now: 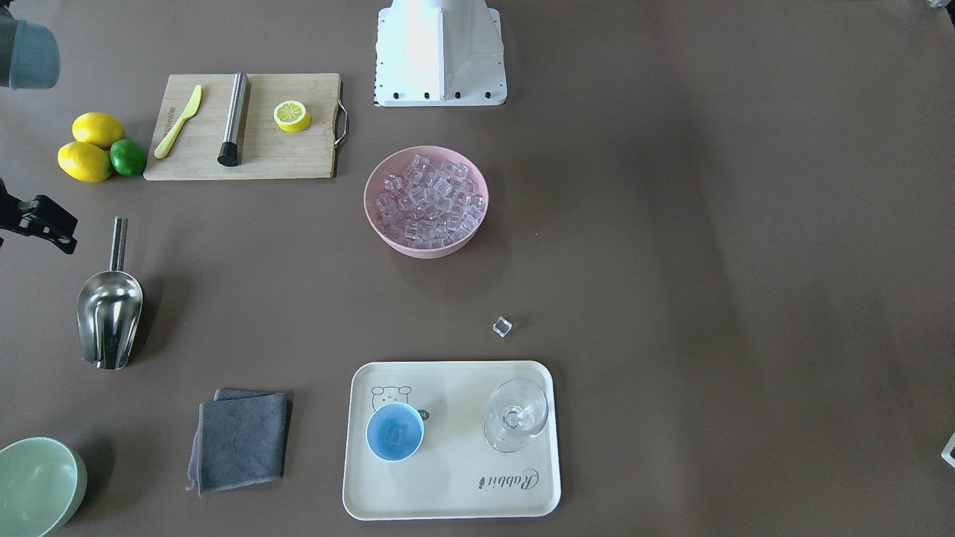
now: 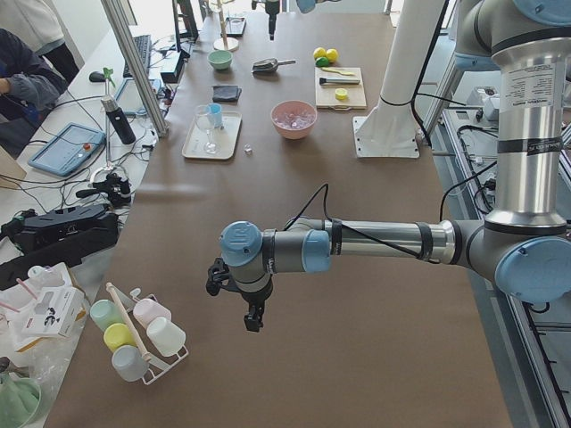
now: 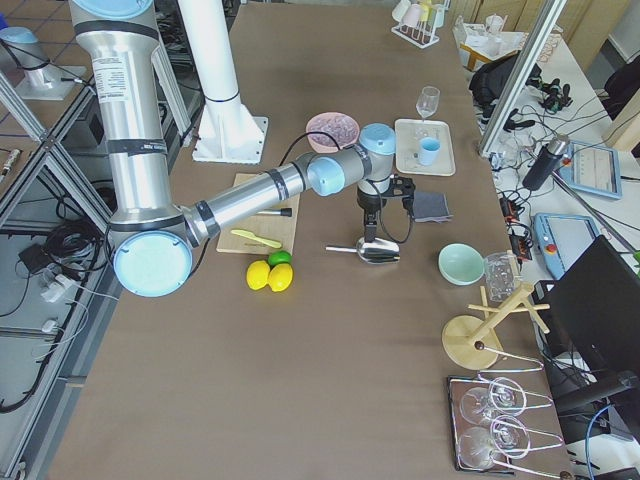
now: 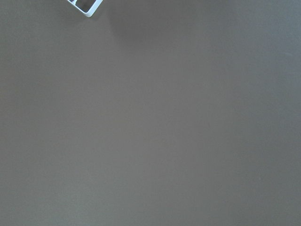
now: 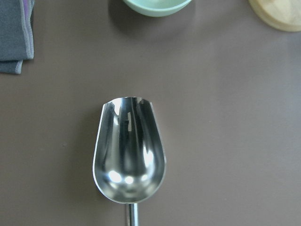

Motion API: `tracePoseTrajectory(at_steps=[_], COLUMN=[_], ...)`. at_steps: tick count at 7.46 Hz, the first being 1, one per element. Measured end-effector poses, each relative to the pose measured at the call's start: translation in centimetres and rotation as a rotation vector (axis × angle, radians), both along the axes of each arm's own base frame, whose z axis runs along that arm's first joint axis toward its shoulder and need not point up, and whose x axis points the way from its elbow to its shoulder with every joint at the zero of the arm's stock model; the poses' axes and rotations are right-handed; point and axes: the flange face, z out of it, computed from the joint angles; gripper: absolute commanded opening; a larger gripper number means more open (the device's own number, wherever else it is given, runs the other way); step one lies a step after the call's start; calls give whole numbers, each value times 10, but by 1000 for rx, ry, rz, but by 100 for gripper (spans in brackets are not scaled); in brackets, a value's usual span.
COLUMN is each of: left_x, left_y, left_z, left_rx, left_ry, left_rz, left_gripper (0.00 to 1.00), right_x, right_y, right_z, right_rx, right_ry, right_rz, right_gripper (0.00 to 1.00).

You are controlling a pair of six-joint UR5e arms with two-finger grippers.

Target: Put ice in cup with scoop

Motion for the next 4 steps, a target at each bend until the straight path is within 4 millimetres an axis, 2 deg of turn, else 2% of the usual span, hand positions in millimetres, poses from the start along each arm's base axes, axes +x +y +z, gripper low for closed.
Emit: tracePoseTrajectory(at_steps=[1, 2, 3, 4], left_x=[0, 0, -1, -1], left_y=[0, 1, 1, 1], left_z=[0, 1, 3, 8], left_rx=[1, 0, -4, -13], left_ry=[0, 0, 0, 0], left_rz=[1, 0, -1, -2], left_gripper=[98, 98, 98, 98], right_x=[52, 106, 156, 202], right_y=[-6, -8, -5, 1], right_z=[-2, 6, 22, 51], right_rx=[38, 72, 99, 123], right_ry=[6, 24, 42, 50], right_rz=[-31, -75, -122, -180], right_gripper=[100, 100, 100, 100])
